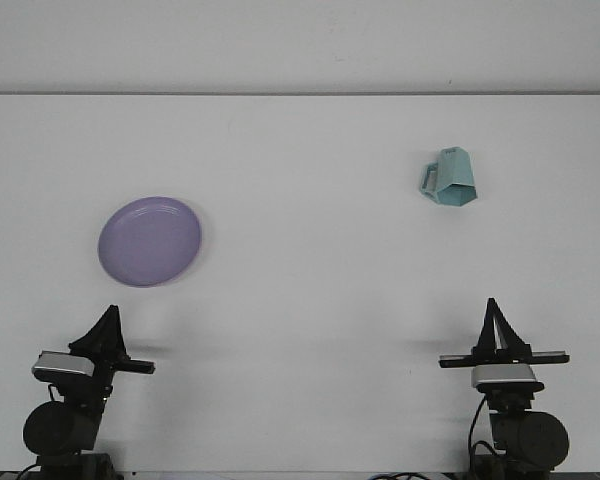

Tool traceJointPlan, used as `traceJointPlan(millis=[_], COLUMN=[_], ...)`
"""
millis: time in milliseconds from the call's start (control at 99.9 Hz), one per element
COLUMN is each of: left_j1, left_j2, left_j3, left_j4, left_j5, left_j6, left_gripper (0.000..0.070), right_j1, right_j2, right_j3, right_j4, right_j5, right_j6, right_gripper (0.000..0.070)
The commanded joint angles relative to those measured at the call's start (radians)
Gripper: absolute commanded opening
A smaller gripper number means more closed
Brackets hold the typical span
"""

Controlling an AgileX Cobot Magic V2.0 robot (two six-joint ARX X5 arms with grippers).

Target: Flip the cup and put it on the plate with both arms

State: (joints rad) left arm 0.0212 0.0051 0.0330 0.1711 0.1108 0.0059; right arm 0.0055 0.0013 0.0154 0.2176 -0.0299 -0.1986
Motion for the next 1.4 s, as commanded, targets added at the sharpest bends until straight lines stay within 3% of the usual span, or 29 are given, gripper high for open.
traceJointPlan(millis=[0,320,570,750,841,1111,1181,1331,1391], left_j1=[-0.001,-0.001,-0.001,-0.001,-0.001,-0.001,-0.001,-0.001,-0.001], left_j2=[-0.002,-0.002,-0.002,-0.002,-0.002,-0.002,-0.002,-0.002,-0.002], left_j3=[-0.019,-0.019,-0.019,-0.019,-0.019,-0.019,-0.019,-0.019,-0.019], left_j4=[0.010,0.009,0.009,0.009,0.009,0.007,0.006,0.006,0.007], left_j5=[0.001,0.001,0.001,0.001,0.001,0.001,0.001,0.001,0.001], left_j6=[-0.024,-0.026,-0.026,-0.026,-0.026,-0.026,-0.026,-0.026,-0.026], left_gripper=[0.0012,0.0012,0.0012,0.0012,0.0012,0.0012,0.0012,0.0012,0.0012], right_j1=[0.001,0.001,0.001,0.001,0.000,0.000,0.000,-0.003,-0.011], right_j2=[0.000,0.000,0.000,0.043,0.131,0.496,0.572,0.737,0.816], right_j3=[-0.003,-0.003,-0.002,0.134,0.237,0.504,0.517,0.517,0.517], right_j4=[0.035,0.129,-0.003,-0.203,-0.272,-0.316,-0.259,-0.150,-0.092], right_j5=[0.000,0.017,0.034,0.134,0.143,0.143,0.142,0.143,0.143], right_j6=[0.067,0.170,0.360,0.365,0.364,0.204,0.147,0.065,0.035], right_gripper=[0.0001,0.0001,0.0001,0.0000,0.0000,0.0007,0.0075,0.0453,0.0534])
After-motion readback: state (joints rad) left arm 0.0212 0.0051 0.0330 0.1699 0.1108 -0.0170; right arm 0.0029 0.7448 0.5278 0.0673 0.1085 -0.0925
